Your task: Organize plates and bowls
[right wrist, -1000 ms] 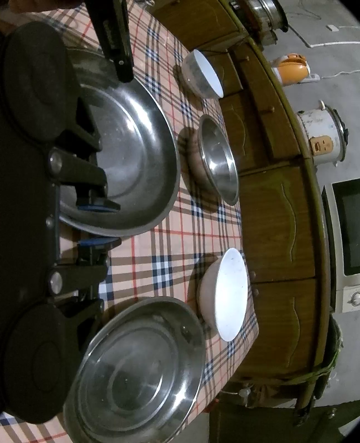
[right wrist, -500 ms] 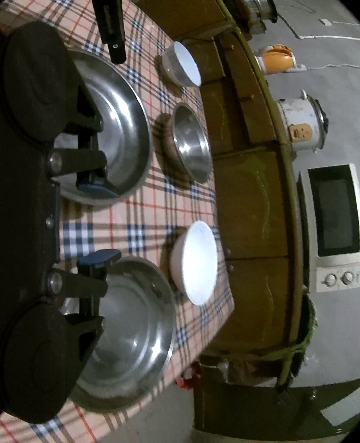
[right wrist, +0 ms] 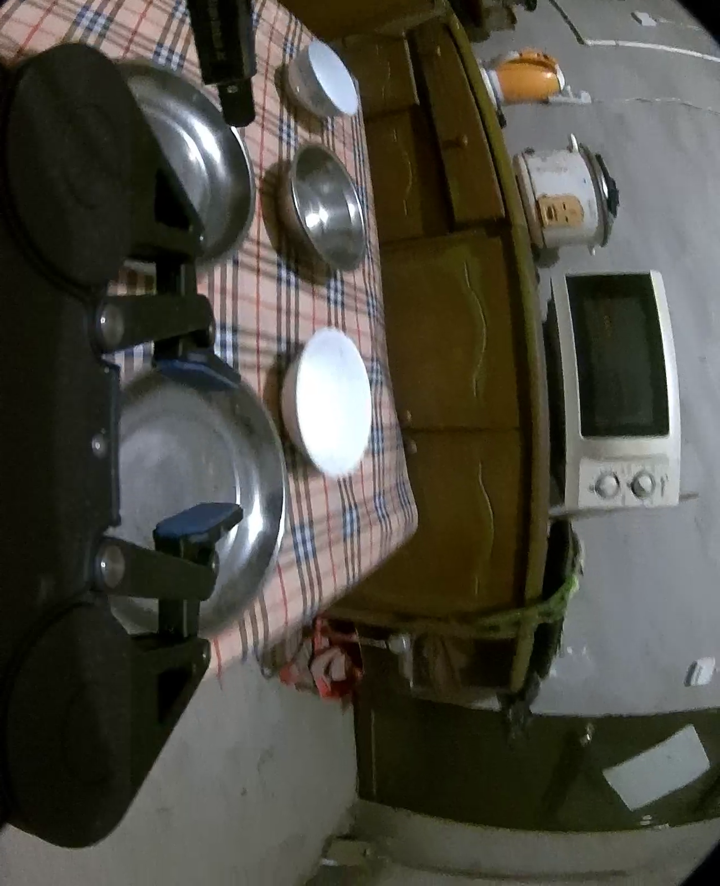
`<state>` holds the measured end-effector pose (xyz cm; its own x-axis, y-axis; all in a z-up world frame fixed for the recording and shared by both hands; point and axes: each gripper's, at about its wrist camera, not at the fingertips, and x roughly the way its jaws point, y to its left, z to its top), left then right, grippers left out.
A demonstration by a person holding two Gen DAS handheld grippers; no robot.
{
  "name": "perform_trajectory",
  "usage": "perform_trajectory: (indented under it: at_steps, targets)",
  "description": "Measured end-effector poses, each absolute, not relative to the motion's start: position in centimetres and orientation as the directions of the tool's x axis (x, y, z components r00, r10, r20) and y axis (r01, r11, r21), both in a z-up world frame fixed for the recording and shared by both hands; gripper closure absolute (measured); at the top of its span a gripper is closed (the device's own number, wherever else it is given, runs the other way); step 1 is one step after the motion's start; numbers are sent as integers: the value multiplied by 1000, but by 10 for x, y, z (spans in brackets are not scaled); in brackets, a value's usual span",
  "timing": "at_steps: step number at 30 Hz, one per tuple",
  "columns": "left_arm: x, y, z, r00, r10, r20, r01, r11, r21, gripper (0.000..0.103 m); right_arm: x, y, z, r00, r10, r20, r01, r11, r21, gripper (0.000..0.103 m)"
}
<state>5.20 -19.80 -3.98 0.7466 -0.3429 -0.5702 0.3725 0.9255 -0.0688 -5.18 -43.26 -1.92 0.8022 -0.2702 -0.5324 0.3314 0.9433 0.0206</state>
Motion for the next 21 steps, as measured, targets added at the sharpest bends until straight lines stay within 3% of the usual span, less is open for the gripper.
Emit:
perform_trajectory:
  at_steps: [6, 21]
  targets:
    - [48, -239, -38, 723, -398, -565, 447, 893, -56, 53, -72, -464, -18, 790, -310, -529, 383, 923, 31, 43]
    - [69, -291, -73, 670, -417, -615, 505, 863, -35, 41, -66, -537, -76, 716, -342, -609, 486, 870, 83, 36]
